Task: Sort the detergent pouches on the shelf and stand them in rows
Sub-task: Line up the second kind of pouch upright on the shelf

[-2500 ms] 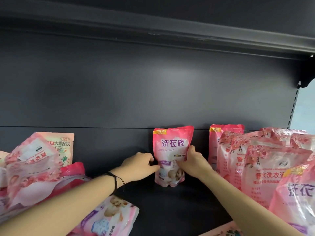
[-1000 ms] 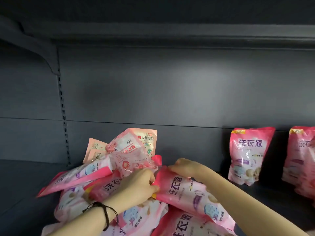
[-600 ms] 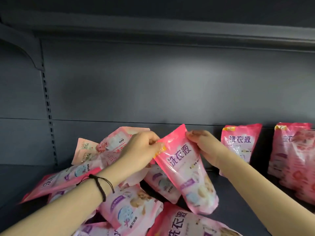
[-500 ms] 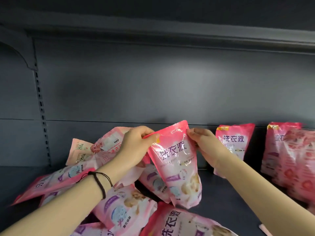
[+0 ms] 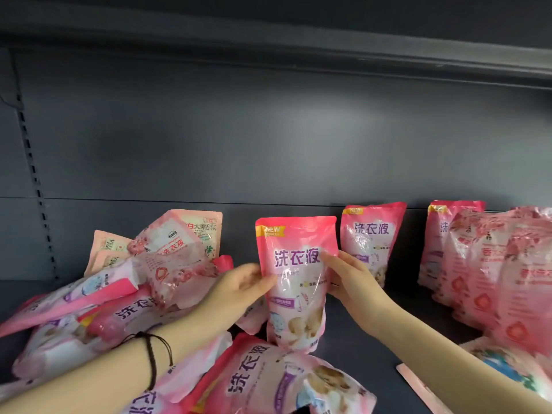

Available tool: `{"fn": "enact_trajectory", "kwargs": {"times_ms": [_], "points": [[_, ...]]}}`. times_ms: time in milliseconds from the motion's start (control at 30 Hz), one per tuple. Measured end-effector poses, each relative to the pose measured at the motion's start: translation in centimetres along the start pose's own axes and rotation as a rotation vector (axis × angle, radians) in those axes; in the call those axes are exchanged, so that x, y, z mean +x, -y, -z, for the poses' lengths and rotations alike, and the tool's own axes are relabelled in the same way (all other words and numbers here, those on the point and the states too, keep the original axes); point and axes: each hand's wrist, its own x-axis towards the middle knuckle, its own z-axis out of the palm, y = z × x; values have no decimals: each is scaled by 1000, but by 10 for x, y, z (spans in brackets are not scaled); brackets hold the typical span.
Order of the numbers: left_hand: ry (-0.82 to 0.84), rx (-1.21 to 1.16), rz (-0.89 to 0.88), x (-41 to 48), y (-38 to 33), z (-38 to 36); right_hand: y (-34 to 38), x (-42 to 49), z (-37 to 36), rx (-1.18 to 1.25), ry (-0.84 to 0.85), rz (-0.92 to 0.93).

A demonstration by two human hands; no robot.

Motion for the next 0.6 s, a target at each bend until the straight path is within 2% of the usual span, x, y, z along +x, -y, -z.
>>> {"fn": "enact_trajectory", "kwargs": {"times_ms": [67,133,200,300,433,600], "points": [[-76,37,-7,4,-5,-13,4,1,4,-25,27,19],[-189,-13,-3,12,-10,-22,8,4,8,-24,32,27],[-225,-59,11,22,-15,-29,14,7,15,-22,29,39],[-218,-105,15,41,-27,-42,25,11,34,15,-12,80],[-143,-156,31,68,-40,-72,37,19,71,-26,-162,210],[-68,-157,53,96,-45,-117,37,28,112,16,-211,150]]}}
